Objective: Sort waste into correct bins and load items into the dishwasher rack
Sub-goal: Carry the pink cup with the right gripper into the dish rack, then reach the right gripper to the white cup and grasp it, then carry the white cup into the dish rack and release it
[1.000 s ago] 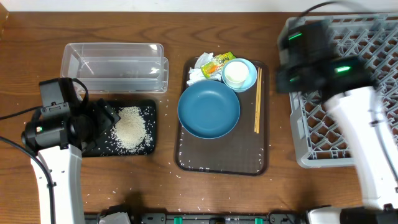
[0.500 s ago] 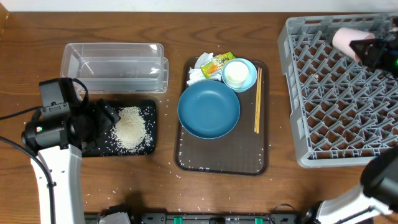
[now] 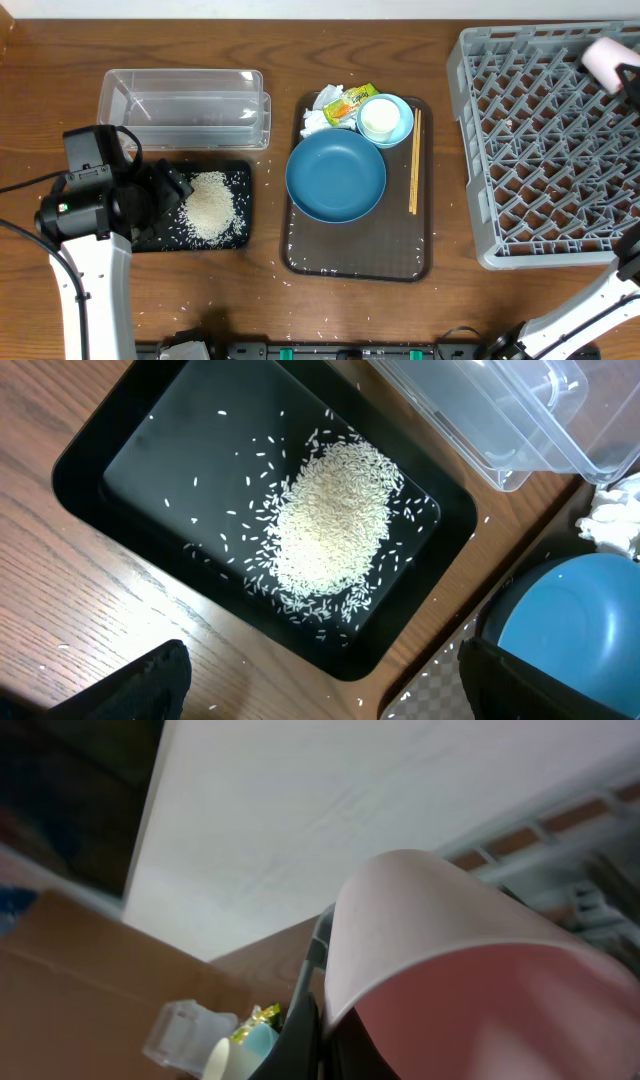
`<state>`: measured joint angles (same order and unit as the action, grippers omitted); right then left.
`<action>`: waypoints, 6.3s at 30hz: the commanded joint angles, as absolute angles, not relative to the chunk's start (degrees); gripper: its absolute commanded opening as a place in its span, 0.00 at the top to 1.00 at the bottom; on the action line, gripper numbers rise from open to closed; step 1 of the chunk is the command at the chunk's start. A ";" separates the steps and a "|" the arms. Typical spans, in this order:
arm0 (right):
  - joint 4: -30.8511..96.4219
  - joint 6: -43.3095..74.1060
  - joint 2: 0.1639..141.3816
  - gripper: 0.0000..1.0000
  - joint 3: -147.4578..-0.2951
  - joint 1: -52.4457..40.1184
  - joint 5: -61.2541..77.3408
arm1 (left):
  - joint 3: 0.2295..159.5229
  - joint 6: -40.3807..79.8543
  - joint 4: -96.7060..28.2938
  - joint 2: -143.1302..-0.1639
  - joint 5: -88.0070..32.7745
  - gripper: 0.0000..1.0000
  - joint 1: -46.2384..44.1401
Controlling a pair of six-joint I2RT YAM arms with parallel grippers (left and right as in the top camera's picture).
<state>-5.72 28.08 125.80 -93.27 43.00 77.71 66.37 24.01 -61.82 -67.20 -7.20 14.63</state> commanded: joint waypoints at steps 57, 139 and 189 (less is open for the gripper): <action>45.19 4.71 99.02 0.43 -93.95 -10.26 6.72 | 67.09 23.88 -62.13 -67.42 -7.27 0.12 14.98; 56.62 0.08 115.72 0.78 -93.27 49.47 47.37 | 67.09 23.90 -62.13 -67.42 -7.27 0.12 14.98; 38.30 7.20 112.22 0.99 -93.25 10.41 -15.59 | 67.09 23.90 -62.13 -67.42 -7.27 0.12 14.98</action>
